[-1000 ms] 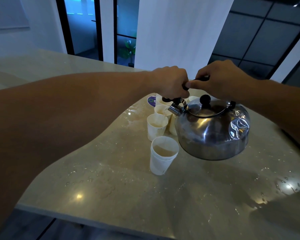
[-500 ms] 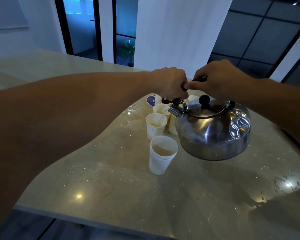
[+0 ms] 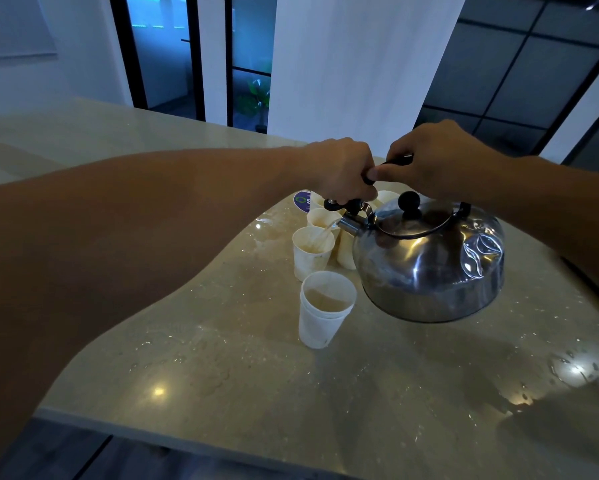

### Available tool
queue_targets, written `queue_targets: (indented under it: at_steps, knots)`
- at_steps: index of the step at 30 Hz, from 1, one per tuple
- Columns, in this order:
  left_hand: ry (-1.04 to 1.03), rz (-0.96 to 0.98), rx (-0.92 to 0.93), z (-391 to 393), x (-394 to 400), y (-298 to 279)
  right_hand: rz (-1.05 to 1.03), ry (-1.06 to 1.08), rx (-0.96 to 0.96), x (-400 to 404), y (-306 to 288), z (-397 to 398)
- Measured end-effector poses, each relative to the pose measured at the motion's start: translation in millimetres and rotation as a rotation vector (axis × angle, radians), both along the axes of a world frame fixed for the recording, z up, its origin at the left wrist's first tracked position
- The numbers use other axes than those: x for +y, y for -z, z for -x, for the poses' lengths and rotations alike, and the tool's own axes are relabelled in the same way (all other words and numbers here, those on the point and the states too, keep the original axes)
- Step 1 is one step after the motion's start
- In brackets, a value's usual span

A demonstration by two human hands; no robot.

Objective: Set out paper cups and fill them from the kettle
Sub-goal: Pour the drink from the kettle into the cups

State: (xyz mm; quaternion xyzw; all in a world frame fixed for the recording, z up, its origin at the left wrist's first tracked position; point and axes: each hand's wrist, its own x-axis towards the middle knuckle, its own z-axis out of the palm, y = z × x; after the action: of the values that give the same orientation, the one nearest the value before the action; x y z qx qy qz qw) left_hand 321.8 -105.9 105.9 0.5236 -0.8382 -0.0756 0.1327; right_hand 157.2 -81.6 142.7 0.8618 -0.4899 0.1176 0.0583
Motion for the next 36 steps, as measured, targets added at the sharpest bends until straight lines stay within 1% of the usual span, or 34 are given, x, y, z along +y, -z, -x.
queue_targets:
  at_steps: [9,13,16,20,26,29,33,36]
  knots:
    - [0.007,0.002,0.009,-2.6,3.5,-0.3,0.011,0.005,-0.006,1.1,-0.8,-2.5]
    - [0.014,0.026,-0.014,-2.8,3.0,0.6,0.005,0.011,-0.035,1.5,0.1,-1.3]
    - [0.009,0.083,-0.016,-4.0,1.0,3.9,0.01,0.026,-0.067,3.5,1.9,0.8]
    - [0.029,0.184,-0.022,-3.2,0.2,2.3,0.002,0.075,-0.185,6.7,0.4,9.7]
    - [0.082,0.338,-0.098,18.0,5.5,-22.6,0.061,0.153,-0.286,19.8,-15.5,35.2]
    - [0.128,0.437,-0.162,36.6,15.4,-28.2,0.096,0.172,-0.34,34.4,-13.9,52.3]
    - [0.196,0.472,-0.209,70.2,31.3,-23.6,0.071,0.305,-0.474,49.1,-3.4,79.5]
    - [0.233,0.466,-0.256,99.6,37.1,-13.6,0.04,0.448,-0.504,57.8,11.1,102.0]
